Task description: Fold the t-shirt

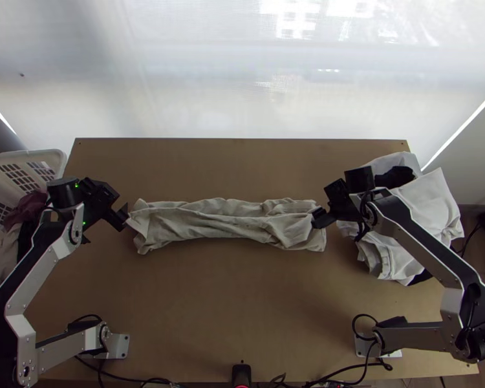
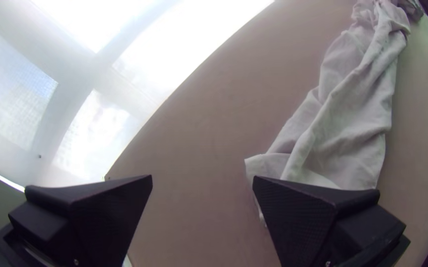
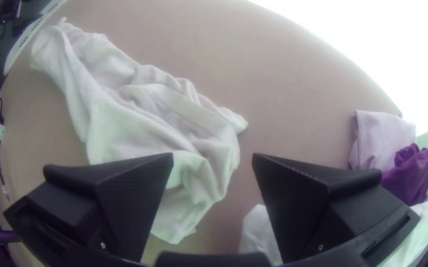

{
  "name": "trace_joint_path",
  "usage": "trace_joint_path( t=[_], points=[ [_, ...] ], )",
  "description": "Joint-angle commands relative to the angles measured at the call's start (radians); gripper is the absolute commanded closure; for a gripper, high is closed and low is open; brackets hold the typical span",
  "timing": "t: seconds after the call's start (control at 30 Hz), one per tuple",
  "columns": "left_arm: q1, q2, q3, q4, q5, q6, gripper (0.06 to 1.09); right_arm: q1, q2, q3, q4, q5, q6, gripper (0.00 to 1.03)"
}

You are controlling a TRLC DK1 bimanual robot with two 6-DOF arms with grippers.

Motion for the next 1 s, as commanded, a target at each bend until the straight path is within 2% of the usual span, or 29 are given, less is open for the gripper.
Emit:
trace_joint_path(
  t=[0.0,0.1,0.17,0.27,0.37,0.5,0.6,0.67,0.7,0.77,0.8,0.9,0.97],
  points=[
    [0.009,-0.089,0.089,-0.155,0.031,-0.066,0.11,0.036,-0.050,0.052,-0.063,0.000,0.035,0.28],
    [-0.057,-0.138,0.189,-0.353,0.082,-0.212,0.11,0.076,-0.055,0.076,-0.089,-0.002,0.060,0.28],
    [-0.141,-0.173,0.212,-0.427,0.087,-0.299,0.11,0.113,-0.052,0.085,-0.104,-0.002,0.063,0.29],
    [-0.270,-0.211,0.186,-0.451,0.085,-0.368,0.24,0.165,-0.039,0.095,-0.109,-0.002,0.063,0.36],
    [-0.311,-0.205,0.164,-0.450,0.083,-0.426,0.43,0.215,-0.029,0.113,-0.118,-0.002,0.063,0.47],
    [-0.250,-0.170,0.183,-0.454,0.110,-0.552,0.64,0.274,-0.029,0.131,-0.123,-0.002,0.060,0.65],
    [-0.202,-0.133,0.181,-0.486,0.148,-0.595,0.75,0.318,-0.019,0.134,-0.124,-0.002,0.057,0.73],
    [-0.163,-0.110,0.183,-0.502,0.163,-0.623,0.83,0.344,-0.006,0.142,-0.124,-0.002,0.057,0.73],
    [-0.139,-0.102,0.184,-0.514,0.180,-0.641,0.84,0.355,0.002,0.148,-0.124,-0.002,0.057,0.73],
    [-0.092,-0.092,0.186,-0.539,0.225,-0.675,0.96,0.373,0.017,0.167,-0.124,-0.002,0.055,0.74],
    [-0.072,-0.086,0.184,-0.551,0.251,-0.681,1.00,0.380,0.028,0.176,-0.123,-0.002,0.052,0.80],
    [-0.023,-0.049,0.184,-0.582,0.287,-0.703,1.00,0.392,0.064,0.193,-0.104,-0.002,0.049,0.95],
    [-0.001,-0.015,0.186,-0.621,0.303,-0.695,1.00,0.399,0.091,0.205,-0.101,-0.002,0.049,0.95]
  ],
)
